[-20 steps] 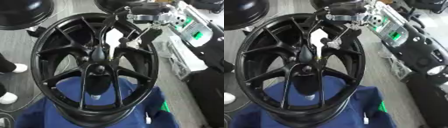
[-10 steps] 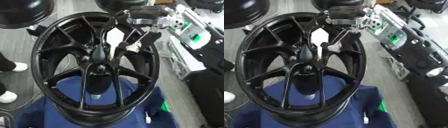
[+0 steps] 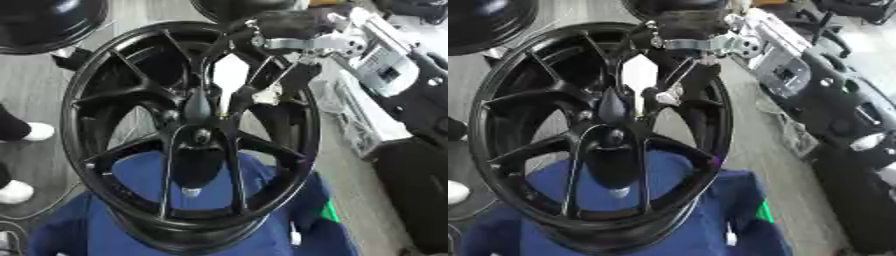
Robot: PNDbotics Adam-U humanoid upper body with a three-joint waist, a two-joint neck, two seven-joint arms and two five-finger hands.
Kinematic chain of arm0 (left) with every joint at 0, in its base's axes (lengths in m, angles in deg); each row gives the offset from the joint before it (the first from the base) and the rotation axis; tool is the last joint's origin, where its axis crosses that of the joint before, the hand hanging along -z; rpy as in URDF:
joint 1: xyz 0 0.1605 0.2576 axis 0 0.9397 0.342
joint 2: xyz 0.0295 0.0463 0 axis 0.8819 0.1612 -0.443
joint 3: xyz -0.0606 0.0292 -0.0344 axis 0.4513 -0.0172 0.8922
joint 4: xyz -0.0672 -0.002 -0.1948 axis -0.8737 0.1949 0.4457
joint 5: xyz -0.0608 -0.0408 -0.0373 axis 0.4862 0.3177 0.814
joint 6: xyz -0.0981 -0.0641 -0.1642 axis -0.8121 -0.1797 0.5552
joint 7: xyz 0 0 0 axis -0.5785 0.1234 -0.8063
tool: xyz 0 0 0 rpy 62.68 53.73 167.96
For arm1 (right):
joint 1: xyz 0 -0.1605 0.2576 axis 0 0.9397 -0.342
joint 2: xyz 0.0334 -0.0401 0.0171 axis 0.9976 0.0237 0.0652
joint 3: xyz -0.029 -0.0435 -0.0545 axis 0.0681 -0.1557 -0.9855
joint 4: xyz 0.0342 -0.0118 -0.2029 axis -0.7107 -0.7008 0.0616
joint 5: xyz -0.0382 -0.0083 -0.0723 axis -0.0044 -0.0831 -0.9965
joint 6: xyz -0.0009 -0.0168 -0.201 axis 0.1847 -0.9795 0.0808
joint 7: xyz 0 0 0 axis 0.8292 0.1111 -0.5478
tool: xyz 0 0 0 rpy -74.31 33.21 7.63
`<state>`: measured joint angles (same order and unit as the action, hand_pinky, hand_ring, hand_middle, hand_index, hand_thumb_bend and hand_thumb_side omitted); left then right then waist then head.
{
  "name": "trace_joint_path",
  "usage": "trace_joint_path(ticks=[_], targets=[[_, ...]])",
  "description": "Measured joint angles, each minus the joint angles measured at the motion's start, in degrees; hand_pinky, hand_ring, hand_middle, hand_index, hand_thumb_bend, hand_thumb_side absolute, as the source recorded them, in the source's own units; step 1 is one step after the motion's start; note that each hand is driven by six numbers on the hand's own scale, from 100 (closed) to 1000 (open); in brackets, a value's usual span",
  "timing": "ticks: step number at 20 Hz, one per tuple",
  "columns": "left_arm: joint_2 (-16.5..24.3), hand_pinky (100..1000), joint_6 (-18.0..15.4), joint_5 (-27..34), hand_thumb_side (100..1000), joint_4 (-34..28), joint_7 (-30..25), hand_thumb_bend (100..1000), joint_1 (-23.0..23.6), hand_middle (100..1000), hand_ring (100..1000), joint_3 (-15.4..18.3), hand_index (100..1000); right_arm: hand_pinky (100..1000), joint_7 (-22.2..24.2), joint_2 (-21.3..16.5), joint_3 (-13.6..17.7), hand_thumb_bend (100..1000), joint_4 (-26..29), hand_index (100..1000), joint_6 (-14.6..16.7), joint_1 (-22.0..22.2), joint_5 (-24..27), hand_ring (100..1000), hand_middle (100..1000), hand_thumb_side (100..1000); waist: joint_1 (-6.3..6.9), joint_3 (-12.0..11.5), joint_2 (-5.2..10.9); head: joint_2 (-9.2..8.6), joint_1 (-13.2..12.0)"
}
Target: Pull the pin out of the wheel hub.
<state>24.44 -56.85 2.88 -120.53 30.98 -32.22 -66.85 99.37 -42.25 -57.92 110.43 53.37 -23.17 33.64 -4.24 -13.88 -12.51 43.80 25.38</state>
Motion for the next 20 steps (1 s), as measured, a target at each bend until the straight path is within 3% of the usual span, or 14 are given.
trace_joint_path(ticks=[20], targets=[[-0.02, 692, 0.47, -0.04, 800, 0.00, -0.48, 100, 0.05, 744, 805, -0.38, 771, 930, -1.37, -0.98, -0.04, 187, -2.58, 917, 0.53, 0.04, -1.78, 841, 801, 439, -0.20, -0.64, -0.60, -0.04, 1.90]])
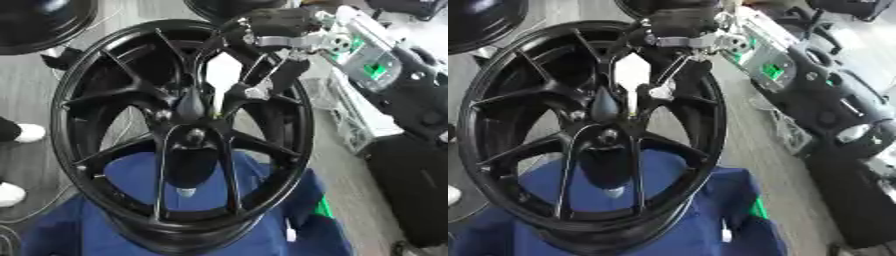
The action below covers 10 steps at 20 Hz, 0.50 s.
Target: Pull the pin out of the wheel hub.
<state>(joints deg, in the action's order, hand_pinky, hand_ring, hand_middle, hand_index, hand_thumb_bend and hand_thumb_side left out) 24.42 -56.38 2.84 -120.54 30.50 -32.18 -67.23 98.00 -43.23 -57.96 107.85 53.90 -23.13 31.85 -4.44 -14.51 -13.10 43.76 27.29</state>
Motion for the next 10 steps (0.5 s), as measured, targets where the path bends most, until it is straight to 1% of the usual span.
trace_joint_path(ticks=[5, 10], targets=[[0.00, 692, 0.06, -0.07, 802, 0.00, -0.06, 100, 0.00, 744, 804, -0.15, 771, 924, 0.19, -0.07, -0.01, 193, -0.03, 911, 0.19, 0.23, 0.06, 838, 796, 456, -0.02, -0.06, -0.13, -0.03, -0.11], [-0.01, 693, 0.08, -0.15, 803, -0.01, -0.08, 100, -0.02, 744, 804, -0.33, 771, 921, 0.34, -0.21, -0.11, 183, -0.77, 904, 0.55, 0.42, 0.02, 834, 789, 449, -0.22, -0.43, -0.44, -0.07, -0.23]])
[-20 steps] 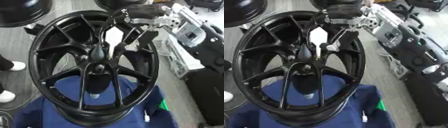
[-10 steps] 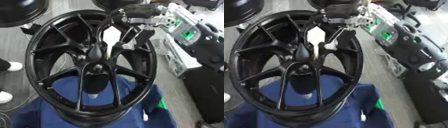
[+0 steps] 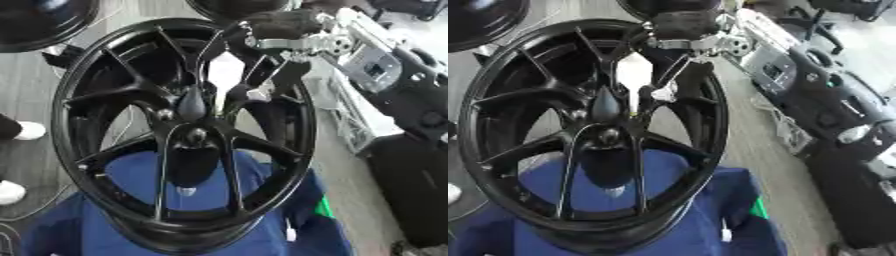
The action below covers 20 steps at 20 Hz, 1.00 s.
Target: Pull the pin out of the wheel hub.
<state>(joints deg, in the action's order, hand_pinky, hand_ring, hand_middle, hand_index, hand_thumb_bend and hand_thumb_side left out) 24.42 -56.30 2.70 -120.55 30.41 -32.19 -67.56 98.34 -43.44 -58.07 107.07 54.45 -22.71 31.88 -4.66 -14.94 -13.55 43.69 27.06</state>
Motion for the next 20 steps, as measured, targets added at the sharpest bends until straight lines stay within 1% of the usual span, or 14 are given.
trace_joint_path(ticks=[3, 7, 10, 13, 15, 18, 20], targets=[[-0.01, 693, 0.06, -0.01, 804, -0.01, -0.06, 100, 0.00, 744, 804, -0.02, 771, 918, -0.10, -0.22, -0.09, 181, -0.29, 900, 0.28, 0.00, 0.00, 831, 784, 447, -0.07, -0.06, -0.03, -0.03, -0.04], [-0.02, 693, 0.18, -0.04, 803, -0.02, -0.17, 100, 0.00, 743, 804, -0.02, 769, 909, -0.39, -0.26, -0.12, 148, -0.43, 883, 0.41, 0.02, 0.00, 821, 765, 431, -0.13, -0.16, -0.07, -0.09, -0.23], [-0.15, 694, 0.25, -0.05, 805, -0.03, -0.20, 100, 0.00, 743, 804, -0.04, 768, 894, -0.80, -0.33, -0.12, 137, -0.60, 871, 0.07, 0.06, 0.03, 798, 747, 418, -0.14, -0.21, -0.11, -0.24, -0.25], [-0.45, 694, 0.30, -0.06, 805, -0.05, -0.19, 100, 0.00, 743, 804, -0.19, 768, 885, -1.10, -0.56, -0.12, 146, -0.62, 870, -0.02, 0.08, 0.09, 787, 742, 428, -0.18, -0.32, -0.23, -0.49, -0.26], [-0.45, 694, 0.31, -0.07, 806, -0.11, -0.20, 100, 0.00, 743, 804, -0.32, 768, 890, -1.26, -0.92, -0.10, 169, -0.62, 884, 0.13, 0.15, 0.09, 800, 758, 450, -0.22, -0.38, -0.29, -0.50, -0.26], [-0.45, 695, 0.37, -0.08, 808, -0.31, -0.26, 100, 0.00, 744, 804, -0.34, 768, 897, -1.36, -1.36, 0.18, 170, -0.63, 900, 0.57, 0.59, 0.11, 816, 774, 474, -0.35, -0.43, -0.42, -0.51, -0.26], [-0.45, 695, 0.41, -0.09, 810, -0.34, -0.30, 100, 0.02, 744, 804, -0.34, 768, 896, -1.29, -1.80, 0.45, 167, -0.63, 896, 0.92, 0.86, 0.31, 814, 771, 472, -0.40, -0.45, -0.47, -0.52, -0.26]])
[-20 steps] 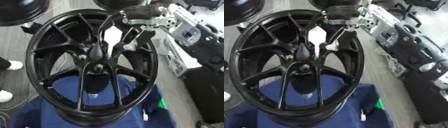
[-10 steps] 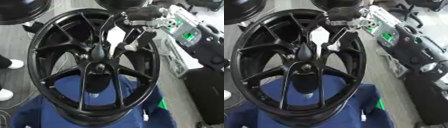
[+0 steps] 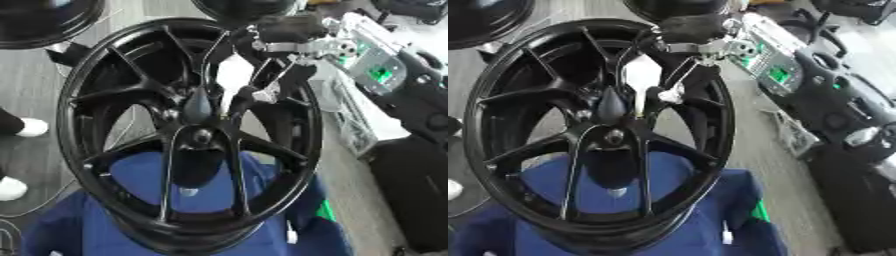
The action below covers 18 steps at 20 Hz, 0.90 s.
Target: Pull the pin out of the wheel hub.
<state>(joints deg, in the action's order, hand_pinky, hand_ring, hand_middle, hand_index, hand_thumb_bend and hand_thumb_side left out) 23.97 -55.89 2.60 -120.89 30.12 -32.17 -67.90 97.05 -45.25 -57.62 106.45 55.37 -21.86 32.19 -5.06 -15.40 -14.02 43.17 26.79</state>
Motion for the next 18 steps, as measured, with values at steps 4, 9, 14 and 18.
trace_joint_path(ticks=[4, 9, 14, 18], targets=[[0.00, 696, 0.11, -0.08, 809, -0.01, -0.11, 100, 0.01, 744, 804, -0.01, 768, 888, -0.14, -1.01, 0.72, 176, 0.00, 882, 0.67, 0.36, 1.03, 797, 753, 472, -0.07, -0.06, -0.26, -0.03, 0.00], [0.00, 697, 0.17, -0.14, 810, -0.02, -0.17, 100, 0.01, 742, 804, -0.06, 768, 891, -0.86, -1.72, 1.17, 171, 0.00, 872, 1.82, 0.82, 2.96, 781, 739, 439, -0.08, -0.20, -0.33, -0.06, 0.00], [-0.01, 698, 0.36, -0.14, 806, -0.02, -0.36, 100, 0.04, 741, 804, -0.35, 767, 891, -1.12, -2.07, 1.49, 201, 0.00, 861, 2.76, 1.20, 4.37, 770, 726, 433, -0.08, -0.23, -0.47, -0.48, 0.03], [-0.02, 699, 0.41, -0.16, 809, -0.05, -0.41, 100, 0.04, 741, 804, -0.36, 767, 889, -1.07, -2.13, 1.50, 212, 0.00, 858, 3.32, 1.21, 4.74, 769, 724, 437, -0.10, -0.26, -0.57, -0.49, 0.04]])
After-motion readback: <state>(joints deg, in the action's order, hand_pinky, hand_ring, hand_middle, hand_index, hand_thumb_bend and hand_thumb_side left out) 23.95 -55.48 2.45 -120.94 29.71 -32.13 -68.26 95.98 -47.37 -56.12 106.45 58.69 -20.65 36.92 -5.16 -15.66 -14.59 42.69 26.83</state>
